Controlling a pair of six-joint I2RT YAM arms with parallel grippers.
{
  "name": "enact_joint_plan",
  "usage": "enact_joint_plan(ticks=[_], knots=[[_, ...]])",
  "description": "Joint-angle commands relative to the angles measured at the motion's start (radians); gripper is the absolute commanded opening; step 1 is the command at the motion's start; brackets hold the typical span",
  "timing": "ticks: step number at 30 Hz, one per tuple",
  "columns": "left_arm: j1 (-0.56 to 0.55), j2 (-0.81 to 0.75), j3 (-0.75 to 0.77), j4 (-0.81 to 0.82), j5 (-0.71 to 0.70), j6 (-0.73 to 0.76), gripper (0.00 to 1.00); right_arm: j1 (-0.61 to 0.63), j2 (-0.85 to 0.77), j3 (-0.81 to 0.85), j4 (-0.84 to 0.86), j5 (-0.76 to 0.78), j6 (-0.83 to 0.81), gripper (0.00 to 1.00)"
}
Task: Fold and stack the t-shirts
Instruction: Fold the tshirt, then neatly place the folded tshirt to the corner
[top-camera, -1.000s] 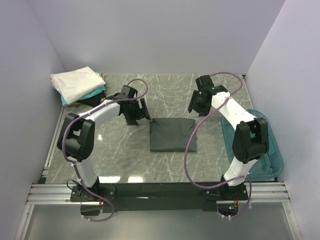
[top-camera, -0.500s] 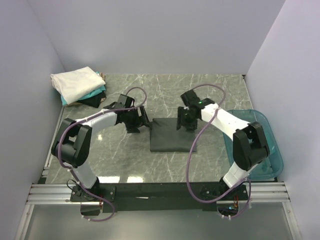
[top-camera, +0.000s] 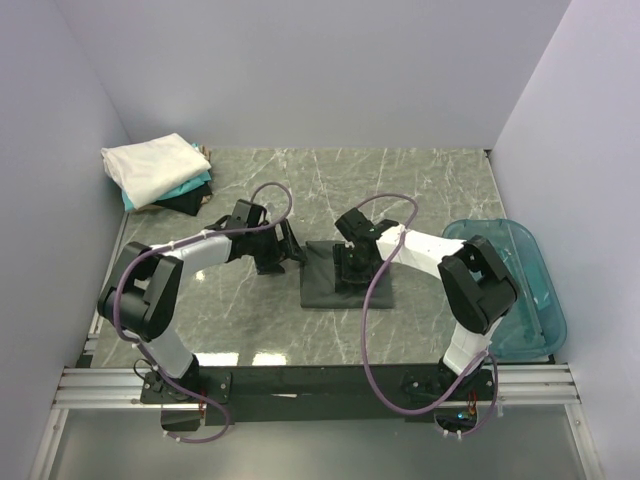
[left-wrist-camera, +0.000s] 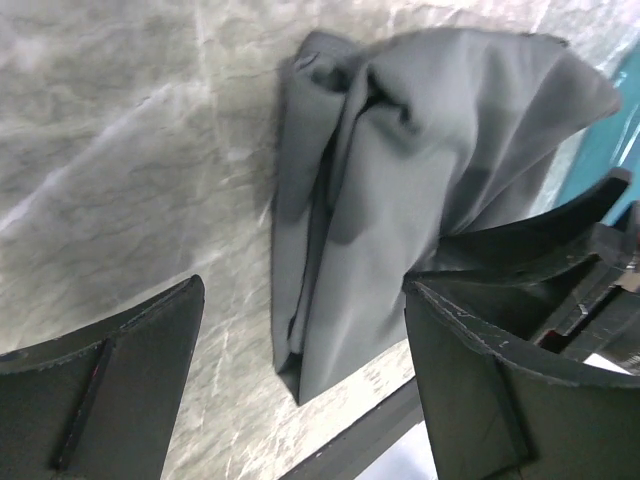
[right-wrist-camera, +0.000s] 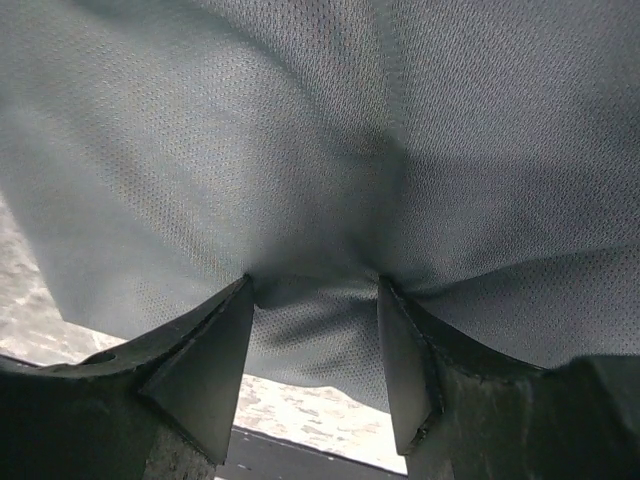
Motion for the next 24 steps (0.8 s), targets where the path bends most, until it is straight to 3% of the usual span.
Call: enact_joint_plan(ticks=[1, 24], knots=[[-0.009, -0.006, -0.005, 0.097, 0.039, -0.019, 0.87, 0.007, -0.001, -0.054, 0.047, -0.017, 0.025, 0.59], [-0.058, 0.242, 0.104, 0.181, -0.038, -0.051, 0.85, 0.012, 0.007, -0.051, 0.055, -0.023, 0.000, 0.59]])
